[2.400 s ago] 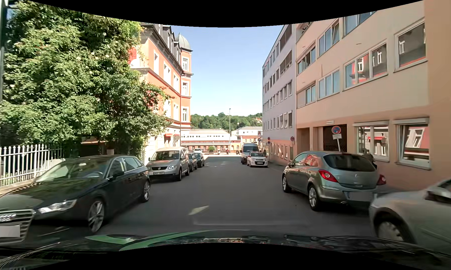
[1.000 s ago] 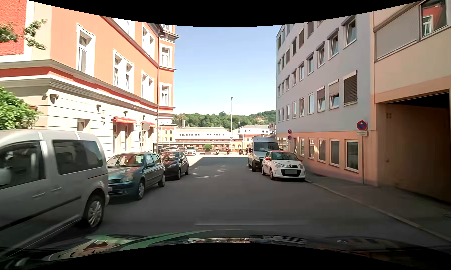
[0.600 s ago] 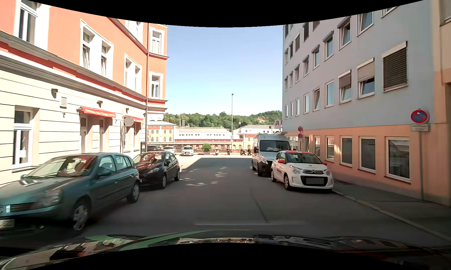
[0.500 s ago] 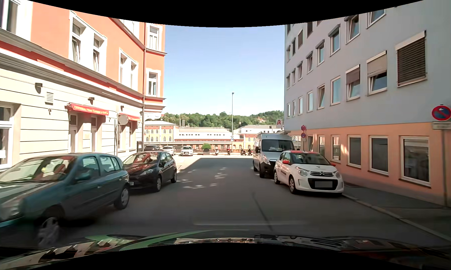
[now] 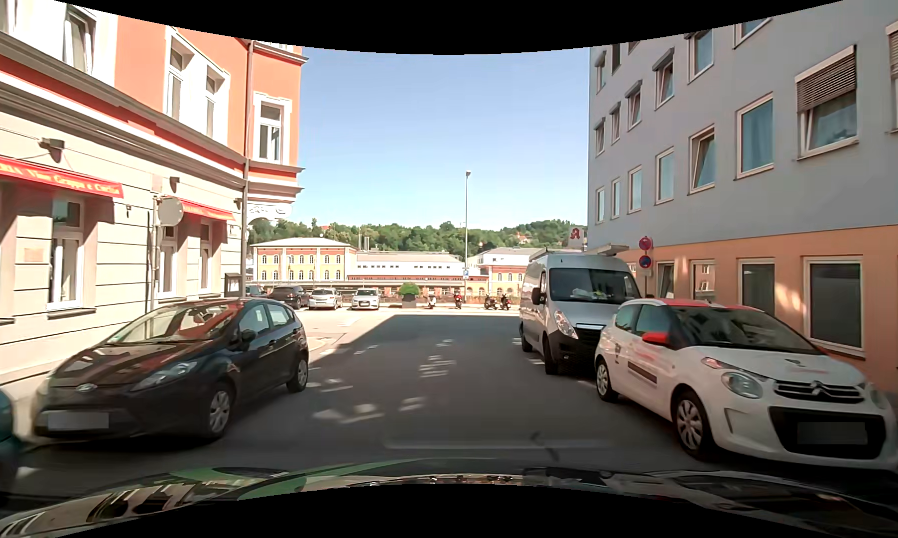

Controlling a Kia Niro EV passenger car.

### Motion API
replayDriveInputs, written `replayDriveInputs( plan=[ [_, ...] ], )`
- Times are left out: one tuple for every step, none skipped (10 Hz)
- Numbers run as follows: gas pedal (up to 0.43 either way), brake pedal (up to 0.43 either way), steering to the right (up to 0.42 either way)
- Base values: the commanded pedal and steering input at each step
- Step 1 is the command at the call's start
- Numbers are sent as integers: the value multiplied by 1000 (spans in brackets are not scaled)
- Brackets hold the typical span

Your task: Follow the waypoints while adhering to traffic rules and regulations

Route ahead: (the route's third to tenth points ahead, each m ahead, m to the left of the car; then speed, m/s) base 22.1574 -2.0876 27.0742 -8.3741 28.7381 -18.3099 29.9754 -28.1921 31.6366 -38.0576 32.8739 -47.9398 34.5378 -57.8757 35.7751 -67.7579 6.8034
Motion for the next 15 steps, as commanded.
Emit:
replayDriveInputs(
  plan=[
    [0, 183, -7],
    [0, 183, -7],
    [0, 189, -7],
    [0, 189, -7],
    [0, 189, -7],
    [0, 189, -7],
    [0, 195, -6],
    [0, 195, -7],
    [0, 195, -7],
    [0, 201, -7],
    [0, 201, -7],
    [0, 201, -6],
    [0, 189, -4],
    [0, 159, 0],
    [0, 152, 5]
  ],
)
